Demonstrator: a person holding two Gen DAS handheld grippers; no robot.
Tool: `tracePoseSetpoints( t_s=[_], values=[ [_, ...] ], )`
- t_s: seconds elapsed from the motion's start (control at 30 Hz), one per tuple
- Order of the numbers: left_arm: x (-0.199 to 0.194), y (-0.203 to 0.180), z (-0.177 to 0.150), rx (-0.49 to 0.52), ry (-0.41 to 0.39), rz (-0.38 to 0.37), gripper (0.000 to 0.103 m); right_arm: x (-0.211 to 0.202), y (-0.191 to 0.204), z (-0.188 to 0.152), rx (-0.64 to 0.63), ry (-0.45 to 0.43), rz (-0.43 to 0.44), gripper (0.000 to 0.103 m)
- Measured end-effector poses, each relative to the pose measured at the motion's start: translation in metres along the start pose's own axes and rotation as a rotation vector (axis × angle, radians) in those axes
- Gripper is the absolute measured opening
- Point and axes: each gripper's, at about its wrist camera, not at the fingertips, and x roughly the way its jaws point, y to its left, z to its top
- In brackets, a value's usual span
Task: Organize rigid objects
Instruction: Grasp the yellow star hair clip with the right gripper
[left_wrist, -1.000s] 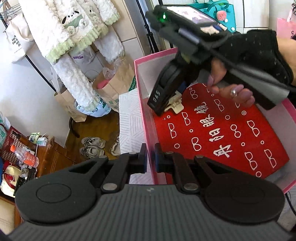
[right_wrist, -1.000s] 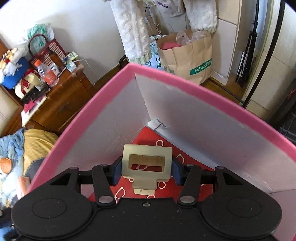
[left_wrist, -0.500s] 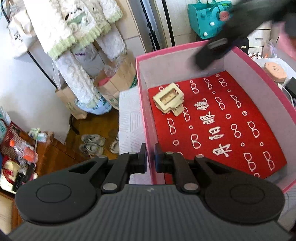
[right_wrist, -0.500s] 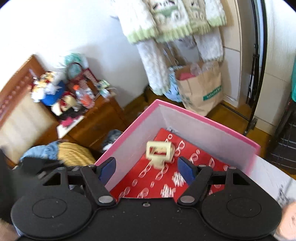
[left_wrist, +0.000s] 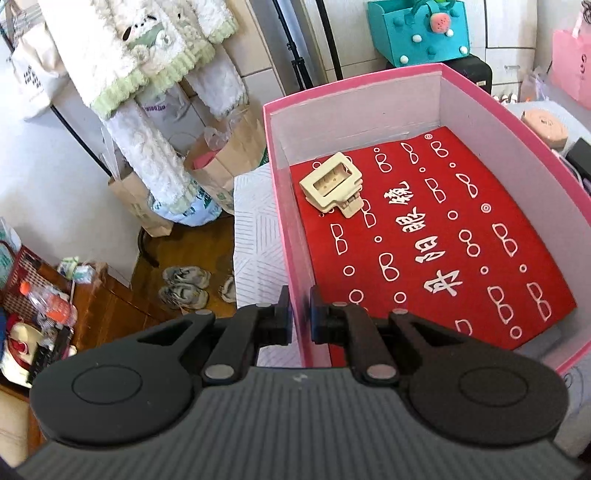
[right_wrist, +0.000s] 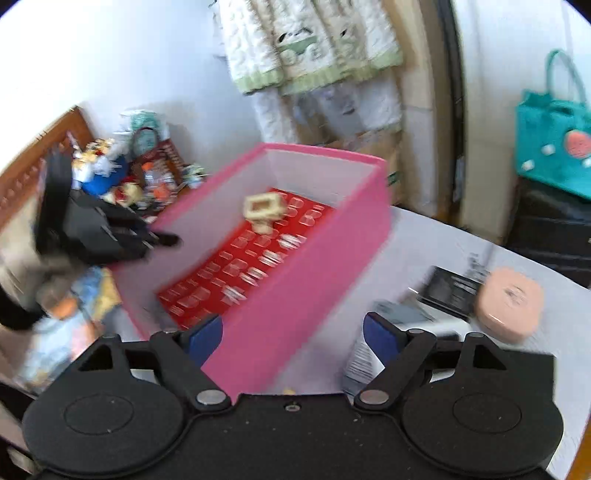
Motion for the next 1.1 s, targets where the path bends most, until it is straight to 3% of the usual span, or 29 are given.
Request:
tracePoseSetpoints(
  t_s=[0.13, 0.3, 0.47, 0.63, 0.7, 1.1],
  values=[
    [-0.002, -0.001, 0.0, 0.008, -0.005, 0.012, 0.009, 0.016, -0.001, -0.041, -0.084, 0.02, -0.054, 0.087],
    [-0.003, -0.004, -0.001, 0.02, -0.01, 0.031, 0.009, 0.038, 0.001, -0.068, -0.106, 0.108, 0.017, 0.077],
    [-0.003, -0.009, 0.0, 0.038, -0.007, 0.057, 0.01, 0.051, 0.006, -0.07, -0.172, 0.127, 0.007, 0.065],
    [-0.003, -0.006, 0.002, 0.012, 0.004, 0.054, 0.01, 0.062, 0.025, -0.074, -0.281, 0.105, -0.039, 0.063],
    [-0.003, -0.007, 0.002, 0.01, 0.006, 0.058, 0.01, 0.064, 0.027, -0.072, -0.277, 0.097, -0.035, 0.051],
    [-0.002, -0.006, 0.001, 0.013, 0.007, 0.059, 0.01, 0.046, 0.021, -0.072, -0.213, 0.063, -0.098, 0.051]
  ],
)
